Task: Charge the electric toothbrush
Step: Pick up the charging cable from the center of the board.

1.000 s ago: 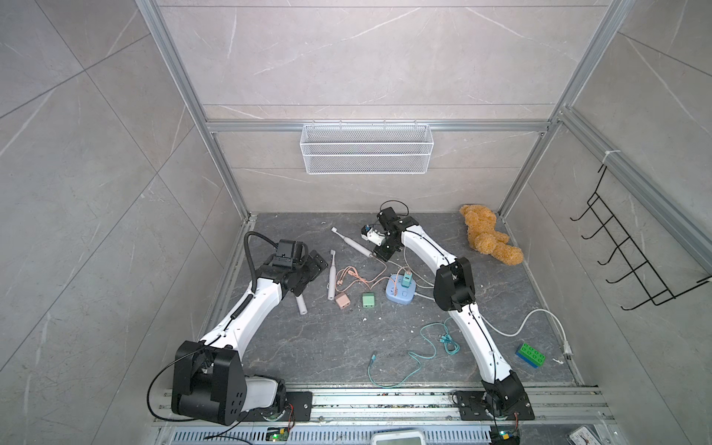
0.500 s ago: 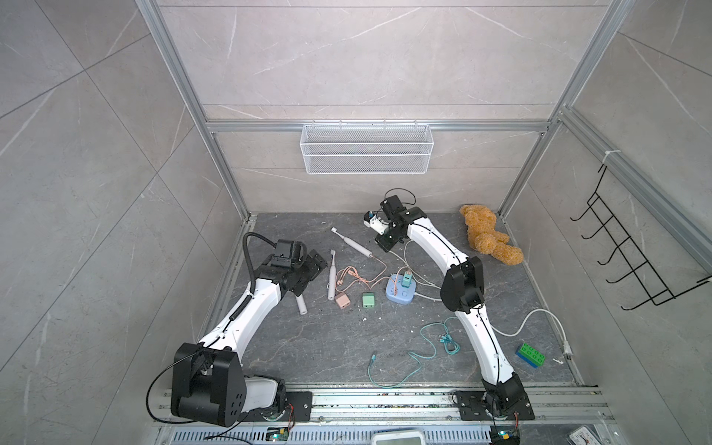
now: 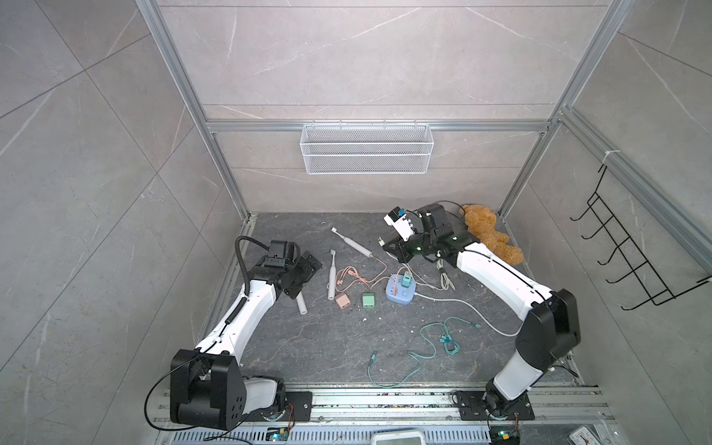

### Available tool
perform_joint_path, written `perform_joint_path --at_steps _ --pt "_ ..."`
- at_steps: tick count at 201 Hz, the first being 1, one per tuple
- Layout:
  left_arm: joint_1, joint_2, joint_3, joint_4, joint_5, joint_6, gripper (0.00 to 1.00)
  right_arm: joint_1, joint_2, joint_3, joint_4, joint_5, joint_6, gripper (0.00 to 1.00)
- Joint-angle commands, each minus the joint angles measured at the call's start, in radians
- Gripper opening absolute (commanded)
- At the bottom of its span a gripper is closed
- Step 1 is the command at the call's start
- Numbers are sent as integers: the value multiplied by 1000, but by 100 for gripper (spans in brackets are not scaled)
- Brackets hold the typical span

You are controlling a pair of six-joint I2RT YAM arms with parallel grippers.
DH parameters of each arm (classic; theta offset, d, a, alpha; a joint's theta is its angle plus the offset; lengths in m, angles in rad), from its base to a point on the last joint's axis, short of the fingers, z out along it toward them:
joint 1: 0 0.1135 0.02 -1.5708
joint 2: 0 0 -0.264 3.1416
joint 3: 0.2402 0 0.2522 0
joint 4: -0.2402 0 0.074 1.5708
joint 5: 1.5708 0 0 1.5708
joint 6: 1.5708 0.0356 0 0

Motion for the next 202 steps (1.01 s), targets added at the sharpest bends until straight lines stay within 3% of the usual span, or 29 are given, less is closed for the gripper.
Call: perform_joint_path --at_steps 1,37,60,129,202 --pt "4 46 24 -63 46 21 96 26 -85 -101 176 -118 114 0" --pt "3 156 87 -98 126 45 91 114 -163 -220 179 -49 136 0" --pt "-6 146 87 -112 99 57 91 122 -236 -338 260 5 176 0" --pt "-238 147 10 -135 9 -49 90 224 -414 -524 227 171 183 0" --pt "-258 122 -51 -39 5 -111 90 278 -583 -858 600 -48 239 0"
